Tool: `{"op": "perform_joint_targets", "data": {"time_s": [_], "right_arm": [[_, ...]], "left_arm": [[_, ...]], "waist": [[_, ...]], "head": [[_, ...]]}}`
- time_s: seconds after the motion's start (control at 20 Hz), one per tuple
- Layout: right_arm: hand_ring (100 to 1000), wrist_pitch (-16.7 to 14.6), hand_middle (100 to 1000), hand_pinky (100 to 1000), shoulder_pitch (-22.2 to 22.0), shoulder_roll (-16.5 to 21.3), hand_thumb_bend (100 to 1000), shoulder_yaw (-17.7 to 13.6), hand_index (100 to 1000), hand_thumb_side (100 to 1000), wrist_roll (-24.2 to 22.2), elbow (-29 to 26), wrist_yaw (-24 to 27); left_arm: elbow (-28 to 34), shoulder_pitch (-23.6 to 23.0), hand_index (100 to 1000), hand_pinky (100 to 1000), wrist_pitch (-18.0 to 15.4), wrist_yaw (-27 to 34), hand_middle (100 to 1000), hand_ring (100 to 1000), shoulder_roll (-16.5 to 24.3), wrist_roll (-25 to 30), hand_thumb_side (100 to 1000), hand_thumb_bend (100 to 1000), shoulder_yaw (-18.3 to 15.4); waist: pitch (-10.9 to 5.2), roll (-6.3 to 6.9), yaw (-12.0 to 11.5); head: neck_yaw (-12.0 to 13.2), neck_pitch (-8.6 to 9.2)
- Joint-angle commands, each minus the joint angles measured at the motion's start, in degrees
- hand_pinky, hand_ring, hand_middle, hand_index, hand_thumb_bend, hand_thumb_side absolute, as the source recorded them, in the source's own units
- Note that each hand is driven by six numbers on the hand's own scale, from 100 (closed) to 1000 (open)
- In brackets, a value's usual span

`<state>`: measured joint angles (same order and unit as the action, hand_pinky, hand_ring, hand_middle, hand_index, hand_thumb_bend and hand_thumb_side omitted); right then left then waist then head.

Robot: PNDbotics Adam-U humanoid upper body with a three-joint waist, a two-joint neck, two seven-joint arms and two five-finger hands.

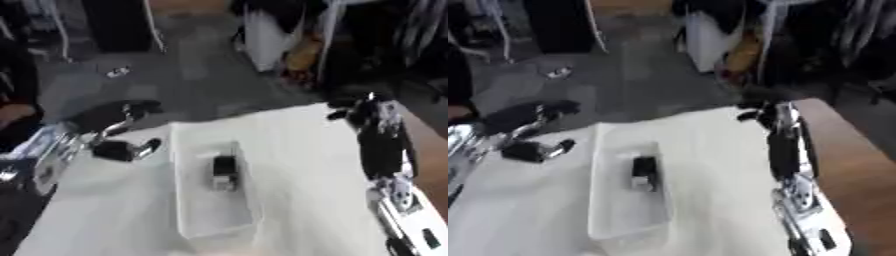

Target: Pick up objects on the table and place them in the box.

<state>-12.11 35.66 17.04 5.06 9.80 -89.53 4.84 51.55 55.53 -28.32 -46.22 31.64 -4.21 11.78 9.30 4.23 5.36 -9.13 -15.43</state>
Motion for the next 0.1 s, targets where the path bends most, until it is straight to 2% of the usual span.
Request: {"op": "perform_joint_targets", "data": {"time_s": [0.05, 0.1], "right_arm": [[623, -0.17, 633, 550, -0.24, 2.06, 185, -0.78, 709, 1000, 0.59, -0.17, -0.42], [623, -0.24, 632, 550, -0.53, 2.38, 185, -0.87, 710, 1000, 0.67, -0.06, -0.49]], "left_arm": [[9.33, -5.5, 1000, 821, 4.91, 8.55, 1000, 923, 3.62, -4.23, 920, 127, -2.73], [12.98, -8.24, 1000, 811, 6.31, 10.92, 1000, 914, 3.86, -5.14, 910, 125, -3.31]], "waist": [[-1.74, -0.76, -1.59], [-1.83, -0.91, -2.28]], "head": [[-4.26, 6.0], [-4.69, 7.04]]}}
